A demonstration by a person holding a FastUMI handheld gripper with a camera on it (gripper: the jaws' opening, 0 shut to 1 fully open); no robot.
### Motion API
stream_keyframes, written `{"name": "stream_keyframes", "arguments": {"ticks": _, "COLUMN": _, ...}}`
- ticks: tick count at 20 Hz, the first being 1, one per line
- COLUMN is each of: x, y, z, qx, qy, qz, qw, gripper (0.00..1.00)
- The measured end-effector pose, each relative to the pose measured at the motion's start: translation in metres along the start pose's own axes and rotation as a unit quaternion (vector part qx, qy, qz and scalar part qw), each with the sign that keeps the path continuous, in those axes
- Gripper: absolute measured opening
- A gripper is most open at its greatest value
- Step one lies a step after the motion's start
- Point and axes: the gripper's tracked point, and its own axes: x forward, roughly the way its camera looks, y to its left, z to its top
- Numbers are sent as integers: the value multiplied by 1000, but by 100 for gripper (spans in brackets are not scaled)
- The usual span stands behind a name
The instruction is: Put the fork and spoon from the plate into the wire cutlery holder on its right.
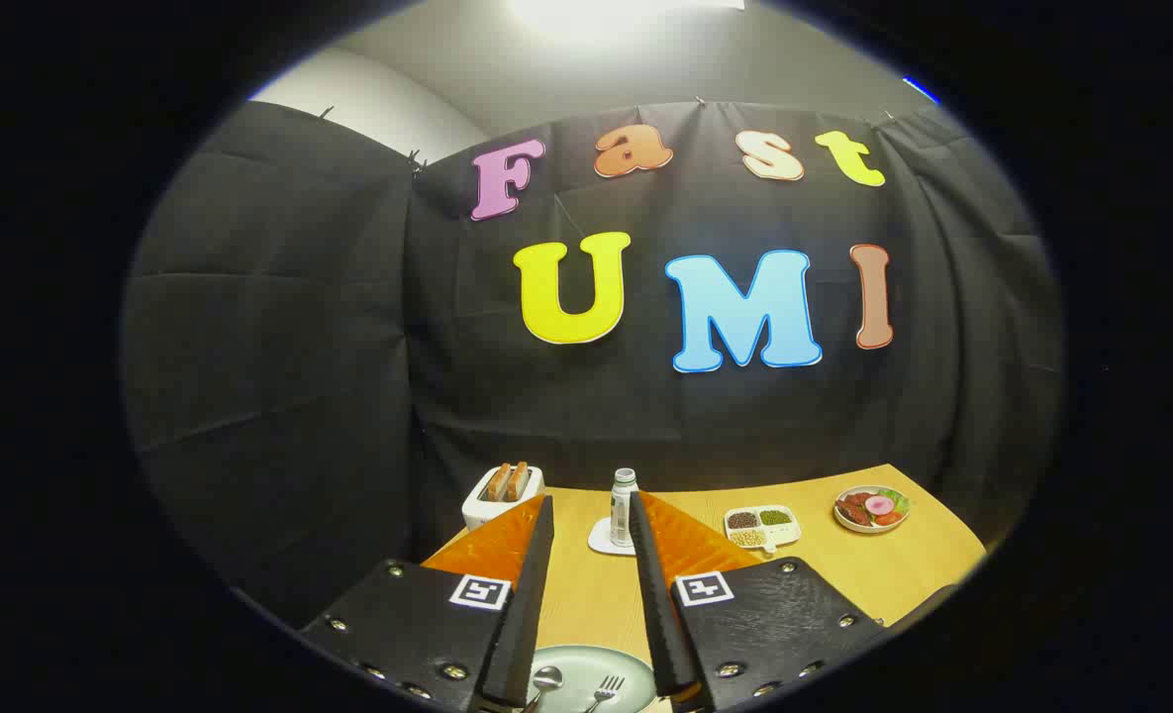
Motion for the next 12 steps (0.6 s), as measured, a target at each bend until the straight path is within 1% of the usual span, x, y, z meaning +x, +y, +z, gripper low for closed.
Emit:
{"name": "stream_keyframes", "arguments": {"ticks": 8, "x": 3, "y": -16, "z": -15, "qx": 20, "qy": 14, "qz": -12, "qw": 1000, "gripper": 46}}
{"name": "stream_keyframes", "arguments": {"ticks": 12, "x": 4, "y": -12, "z": -24, "qx": 24, "qy": 26, "qz": 0, "qw": 999, "gripper": 46}}
